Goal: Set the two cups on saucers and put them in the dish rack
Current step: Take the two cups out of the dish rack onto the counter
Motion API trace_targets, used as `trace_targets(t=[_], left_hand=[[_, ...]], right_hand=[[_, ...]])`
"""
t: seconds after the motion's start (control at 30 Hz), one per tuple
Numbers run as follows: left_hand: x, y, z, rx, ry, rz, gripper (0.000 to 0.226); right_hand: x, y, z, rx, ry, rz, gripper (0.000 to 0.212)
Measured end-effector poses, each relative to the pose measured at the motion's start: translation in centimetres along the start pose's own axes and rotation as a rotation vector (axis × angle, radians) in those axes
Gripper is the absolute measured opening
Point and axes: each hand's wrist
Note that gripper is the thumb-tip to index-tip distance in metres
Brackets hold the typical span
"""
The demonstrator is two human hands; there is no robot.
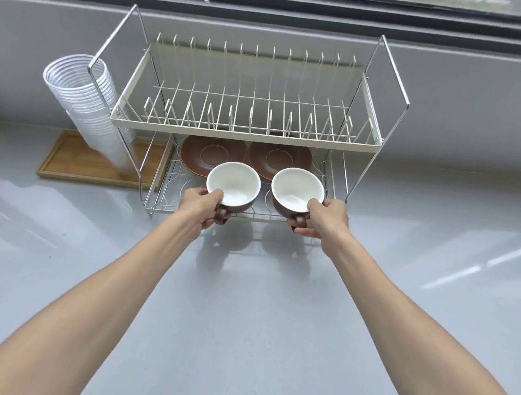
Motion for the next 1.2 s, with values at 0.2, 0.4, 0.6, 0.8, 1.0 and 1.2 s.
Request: trace_targets(t=[0.2, 0.4, 0.6, 0.8, 1.0, 1.2], left_hand=[[0.0, -1.5, 0.0, -0.046, -0.001, -0.025, 0.031], [-0.4, -4.6, 0.8, -0.080, 0.039, 0.028, 0.024], [-2.3, -7.6, 2.3, -0.096, 0.072, 0.107, 0.020], [-6.3, -9.7, 3.5, -0.121, 0.112, 0.235, 0.033], [-11.2, -11.0, 4.0, -0.131, 0.152, 0.317, 0.042], [-17.3, -12.0, 3.9, -0.123, 0.139, 0.392, 0.047]], right_hand=[[1.2, -1.5, -0.7, 0.021, 0.015, -0.005, 0.020], [3.1, -3.3, -2.9, 0.031, 0.019, -0.032, 0.027], [6.3, -5.5, -6.2, 0.005, 0.050, -0.087, 0.029], [10.6, -6.6, -9.6, -0.028, 0.111, -0.184, 0.029], [14.5, -7.1, -12.3, -0.064, 0.186, -0.262, 0.023], [18.9, -5.8, -14.0, -0.097, 0.285, -0.368, 0.019]])
Point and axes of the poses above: each hand's wrist, its own y-axis towards the middle knuckle, its own x-axis out of the back of the hand, z = x × y, and after that the axes turned 11 degrees about -x, right-handed
